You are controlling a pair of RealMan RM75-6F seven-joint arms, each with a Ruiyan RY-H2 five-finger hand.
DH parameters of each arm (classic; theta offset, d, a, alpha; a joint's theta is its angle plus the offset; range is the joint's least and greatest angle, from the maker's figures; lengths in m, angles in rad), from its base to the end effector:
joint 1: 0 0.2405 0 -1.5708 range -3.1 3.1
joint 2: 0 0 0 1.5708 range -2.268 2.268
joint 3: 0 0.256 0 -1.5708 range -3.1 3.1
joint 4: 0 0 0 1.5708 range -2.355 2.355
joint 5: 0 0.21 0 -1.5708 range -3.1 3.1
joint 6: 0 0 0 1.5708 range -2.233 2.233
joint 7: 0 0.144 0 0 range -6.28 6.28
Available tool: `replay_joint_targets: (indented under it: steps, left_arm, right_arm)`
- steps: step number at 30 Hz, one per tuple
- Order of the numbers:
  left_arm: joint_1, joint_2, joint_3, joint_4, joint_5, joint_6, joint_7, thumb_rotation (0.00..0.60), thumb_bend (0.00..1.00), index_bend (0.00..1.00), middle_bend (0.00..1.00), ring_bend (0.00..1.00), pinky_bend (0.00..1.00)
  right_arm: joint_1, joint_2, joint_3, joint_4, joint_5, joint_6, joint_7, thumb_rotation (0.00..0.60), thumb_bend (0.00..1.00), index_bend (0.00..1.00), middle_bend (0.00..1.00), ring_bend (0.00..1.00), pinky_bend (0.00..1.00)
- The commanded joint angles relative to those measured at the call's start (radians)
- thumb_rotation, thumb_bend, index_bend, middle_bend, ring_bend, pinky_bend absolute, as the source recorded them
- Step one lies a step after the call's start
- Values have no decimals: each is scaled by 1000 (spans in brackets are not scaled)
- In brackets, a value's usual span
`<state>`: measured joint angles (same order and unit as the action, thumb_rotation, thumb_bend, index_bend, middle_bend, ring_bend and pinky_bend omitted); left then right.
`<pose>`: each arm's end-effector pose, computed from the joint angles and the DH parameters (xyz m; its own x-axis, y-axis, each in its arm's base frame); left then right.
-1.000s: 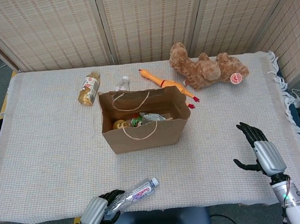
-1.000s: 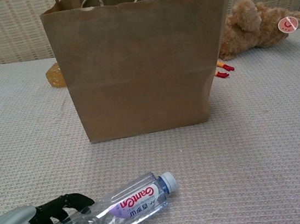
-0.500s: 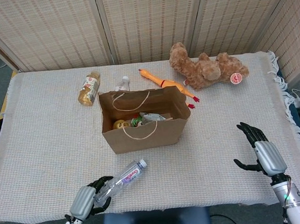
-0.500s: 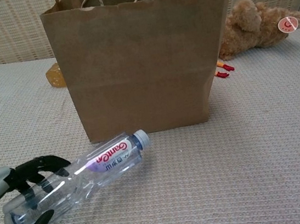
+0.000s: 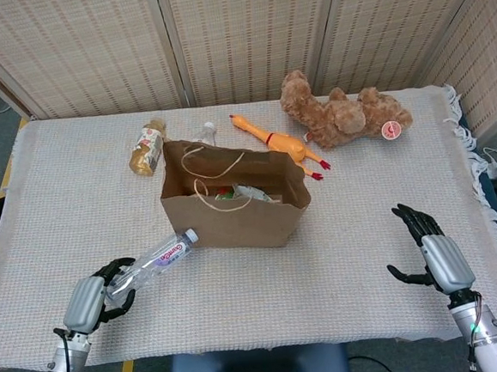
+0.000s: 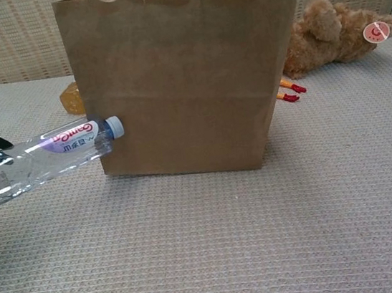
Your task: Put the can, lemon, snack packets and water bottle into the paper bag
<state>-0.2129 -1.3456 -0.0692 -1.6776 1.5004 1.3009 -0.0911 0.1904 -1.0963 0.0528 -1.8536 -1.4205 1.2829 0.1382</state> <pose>-0.2470 0.2122 0.0621 0.0487 0.1866 0.9812 0.9910 -0.1317 -0.0242 -0.2588 -0.2020 0.1218 0.0514 -0.2056 0.9773 -0.9986 -0.0237 0.0475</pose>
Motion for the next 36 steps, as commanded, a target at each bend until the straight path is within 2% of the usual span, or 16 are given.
replay_joint_targets:
  steps: [1,5,9,19,26,36]
  left_arm:
    - [-6,63,16,16,4,-21,-51,600,583,552,612,561,671]
    - [4,79,28,28,-8,-15,-35,600,588,552,612,561,671]
    - [19,73,11,22,-66,6,7,600,593,553,613,561,669]
    - [11,39,-103,-40,-203,59,47,600,594,553,613,561,669]
    - [-21,23,-219,-136,-307,85,36,600,593,553,612,561,668]
    - [-122,22,-336,-319,-322,91,109,600,593,553,612,561,665]
  right_arm:
    - [-1,-1,-1,-2,1,1,-4,600,147,79,0,0,0]
    - [-2,-1,-2,-2,1,0,-3,600,147,79,0,0,0]
    - [-1,-1,-3,1,-2,-1,-4,600,147,80,0,0,0]
    - [-3,-1,-4,3,-8,1,0,600,147,79,0,0,0]
    - [-2,-1,-4,1,-5,-3,0,600,147,79,0,0,0]
    - [-2,2,-6,0,-8,-6,7,600,147,79,0,0,0]
